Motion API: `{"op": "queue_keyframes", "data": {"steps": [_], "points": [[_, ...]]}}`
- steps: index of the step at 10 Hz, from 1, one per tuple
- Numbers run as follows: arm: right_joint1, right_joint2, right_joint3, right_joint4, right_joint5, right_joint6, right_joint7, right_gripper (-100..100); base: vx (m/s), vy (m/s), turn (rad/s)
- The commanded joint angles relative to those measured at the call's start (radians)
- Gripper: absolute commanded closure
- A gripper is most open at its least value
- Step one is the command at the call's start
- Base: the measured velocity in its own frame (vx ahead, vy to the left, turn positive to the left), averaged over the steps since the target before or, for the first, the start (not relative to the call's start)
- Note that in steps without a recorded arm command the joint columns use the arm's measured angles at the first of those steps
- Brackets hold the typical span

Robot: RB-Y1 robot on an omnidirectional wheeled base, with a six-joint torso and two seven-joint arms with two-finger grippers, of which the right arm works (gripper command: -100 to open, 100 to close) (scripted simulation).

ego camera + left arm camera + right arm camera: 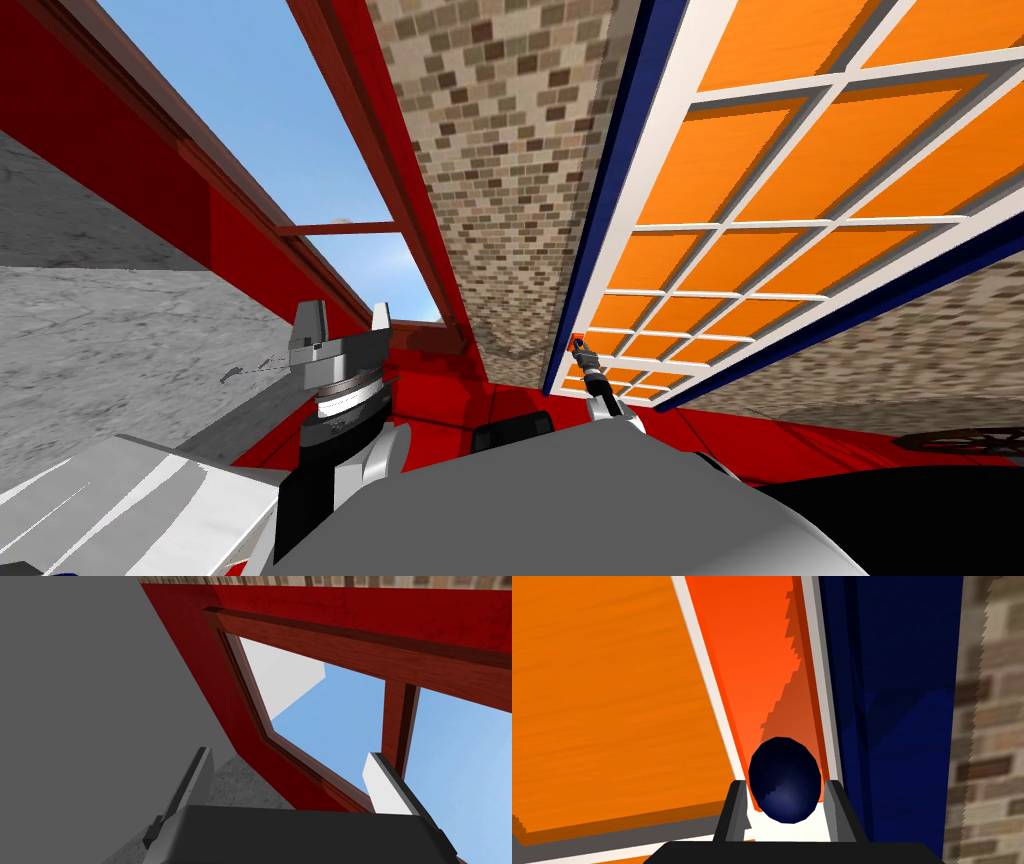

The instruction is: Pull the door open

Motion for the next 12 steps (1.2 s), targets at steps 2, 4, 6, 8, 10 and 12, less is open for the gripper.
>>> {"op": "queue_keyframes", "data": {"steps": [2,4,6,8,10,12], "points": [[0.001,0.0,0.005,0.001,-0.011,0.001,-0.078,100,-0.027,-0.011,0.036],[0.001,0.0,0.007,0.001,-0.015,0.001,-0.121,100,-0.015,-0.004,0.019],[0.001,-0.001,0.009,0.001,-0.02,0.0,-0.156,100,-0.019,-0.008,0.025],[0.001,-0.002,0.013,0.002,-0.029,0.0,-0.219,100,-0.025,-0.009,0.03],[0.001,-0.003,0.015,0.002,-0.035,-0.001,-0.266,100,-0.02,-0.01,0.025],[0.001,-0.004,0.018,0.003,-0.041,-0.001,-0.306,100,-0.027,-0.006,0.032]]}}
